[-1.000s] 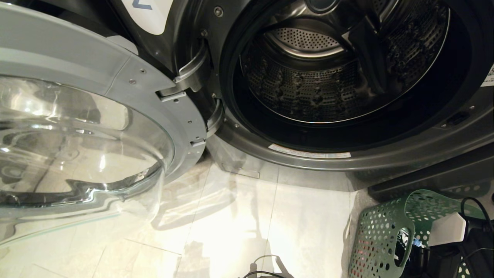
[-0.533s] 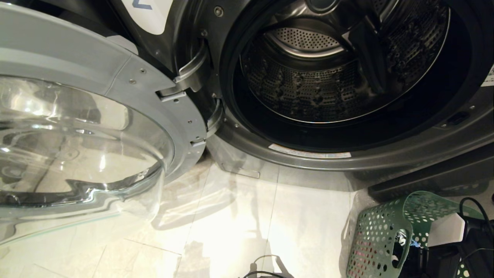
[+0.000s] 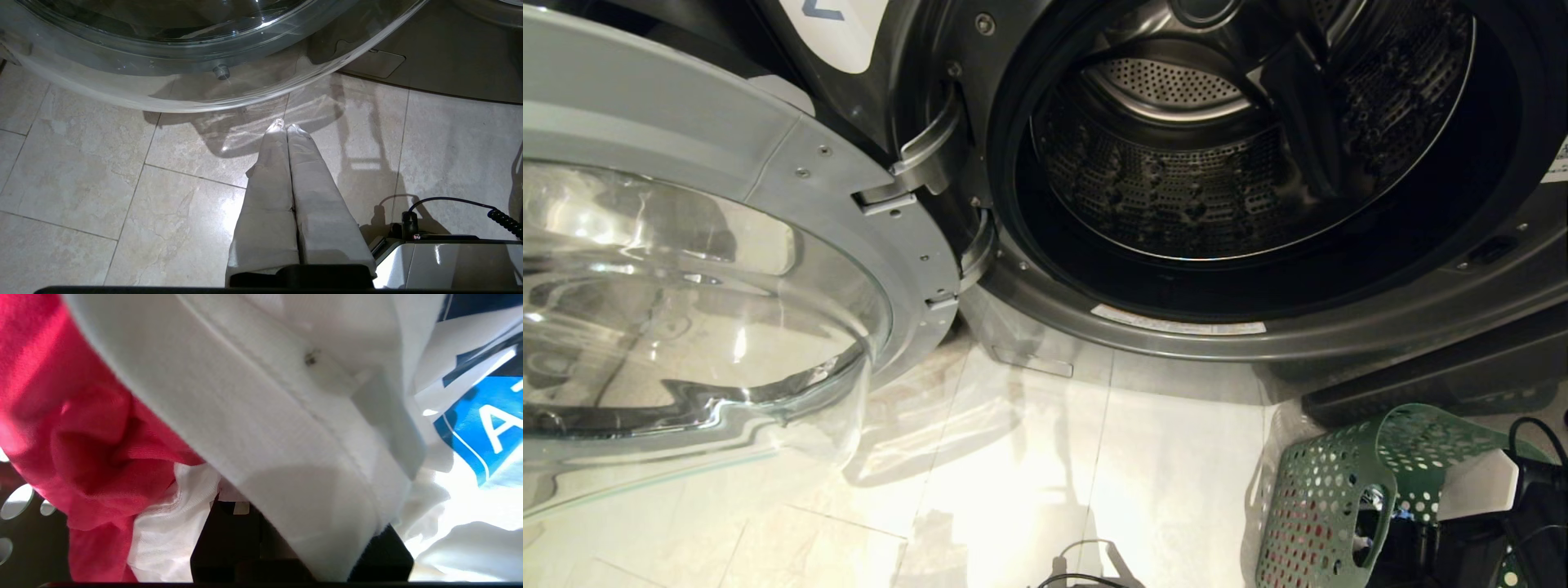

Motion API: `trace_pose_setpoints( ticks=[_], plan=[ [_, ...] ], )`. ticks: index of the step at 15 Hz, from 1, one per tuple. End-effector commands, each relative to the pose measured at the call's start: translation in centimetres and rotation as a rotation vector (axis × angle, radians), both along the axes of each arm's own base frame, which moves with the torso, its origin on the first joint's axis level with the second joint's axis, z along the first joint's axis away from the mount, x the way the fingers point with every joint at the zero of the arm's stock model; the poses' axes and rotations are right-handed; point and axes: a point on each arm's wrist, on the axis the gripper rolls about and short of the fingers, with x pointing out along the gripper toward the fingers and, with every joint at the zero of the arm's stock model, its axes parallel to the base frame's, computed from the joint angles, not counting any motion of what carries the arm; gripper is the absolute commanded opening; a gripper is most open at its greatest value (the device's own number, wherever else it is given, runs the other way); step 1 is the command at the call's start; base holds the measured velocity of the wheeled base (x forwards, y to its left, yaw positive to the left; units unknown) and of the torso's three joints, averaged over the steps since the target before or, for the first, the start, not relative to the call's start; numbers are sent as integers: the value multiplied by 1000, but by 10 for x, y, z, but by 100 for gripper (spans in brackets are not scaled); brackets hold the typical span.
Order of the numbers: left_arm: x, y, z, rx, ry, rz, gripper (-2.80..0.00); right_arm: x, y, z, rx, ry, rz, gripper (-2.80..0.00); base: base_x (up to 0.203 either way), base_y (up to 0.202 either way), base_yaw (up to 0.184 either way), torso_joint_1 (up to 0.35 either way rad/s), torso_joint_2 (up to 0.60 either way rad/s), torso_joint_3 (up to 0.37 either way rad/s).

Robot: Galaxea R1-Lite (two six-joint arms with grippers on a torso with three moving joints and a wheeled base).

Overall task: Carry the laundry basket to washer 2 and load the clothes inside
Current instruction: Place the clothes into the washing machine

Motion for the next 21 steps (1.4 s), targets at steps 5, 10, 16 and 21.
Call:
trace_pose_setpoints(
  ticks=[5,10,16,21],
  plan=[
    [0,0,0,0,2,2,-280,3,-33,74,-4,-68,-55,-280,0,0,0,0,0,0],
    [0,0,0,0,2,2,-280,-44,-29,167,67,-98,-35,-280,0,0,0,0,0,0],
    [0,0,0,0,0,0,-280,-134,20,269,13,-195,-63,-280,0,0,0,0,0,0],
    [0,0,0,0,0,2,-280,-173,29,331,-199,-408,-151,-280,0,0,0,0,0,0]
  ],
)
